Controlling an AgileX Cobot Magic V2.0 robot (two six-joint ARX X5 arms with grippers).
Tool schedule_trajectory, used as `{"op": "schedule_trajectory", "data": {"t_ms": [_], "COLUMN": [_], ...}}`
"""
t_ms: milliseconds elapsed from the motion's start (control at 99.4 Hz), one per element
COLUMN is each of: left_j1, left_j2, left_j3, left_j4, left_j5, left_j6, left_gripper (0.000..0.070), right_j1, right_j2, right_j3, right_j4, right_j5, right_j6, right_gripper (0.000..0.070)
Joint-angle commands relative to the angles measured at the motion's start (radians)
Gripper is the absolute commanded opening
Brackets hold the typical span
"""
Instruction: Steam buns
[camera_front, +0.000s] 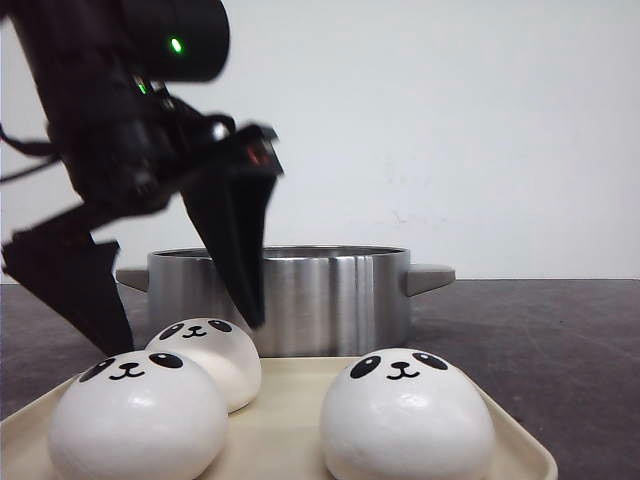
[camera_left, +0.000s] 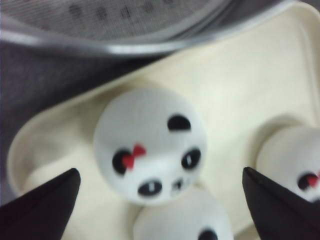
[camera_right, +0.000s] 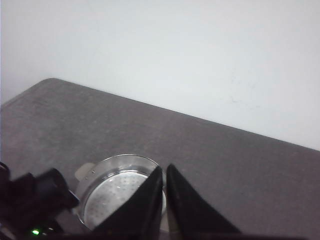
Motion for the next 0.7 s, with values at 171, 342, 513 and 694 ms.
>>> {"op": "schedule_trajectory", "data": {"t_ms": [171, 342, 513, 694], "left_j1": [-0.009, -0.011, -0.021, -0.035], "left_j2": [0.080, 0.065, -0.043, -0.205], "left_j3": [0.006, 0.009, 0.035, 0.141], "left_j4": [0.001, -0.011, -0.014, -0.014], "left_j5": [-0.030, -0.051, -0.016, -0.002], "left_j6": [-0.070, -0.039, -0.015, -0.011], "left_gripper": [0.0291, 0.0009, 0.0009, 0.0009], "right_j1": [0.049, 0.049, 0.049, 0.049], "right_j2": [-0.002, -0.001, 0.001, 0.001], "right_j3": [0.020, 0.020, 0.019, 0.017], "right_j4": [-0.068, -0.068, -0.068, -0.068], "right_j5": [0.005, 0.005, 0.005, 0.014], "right_j6": [0.041, 0.040, 0.039, 0.040], "right_gripper": [0.0006, 0.0006, 0.0006, 0.0006]}}
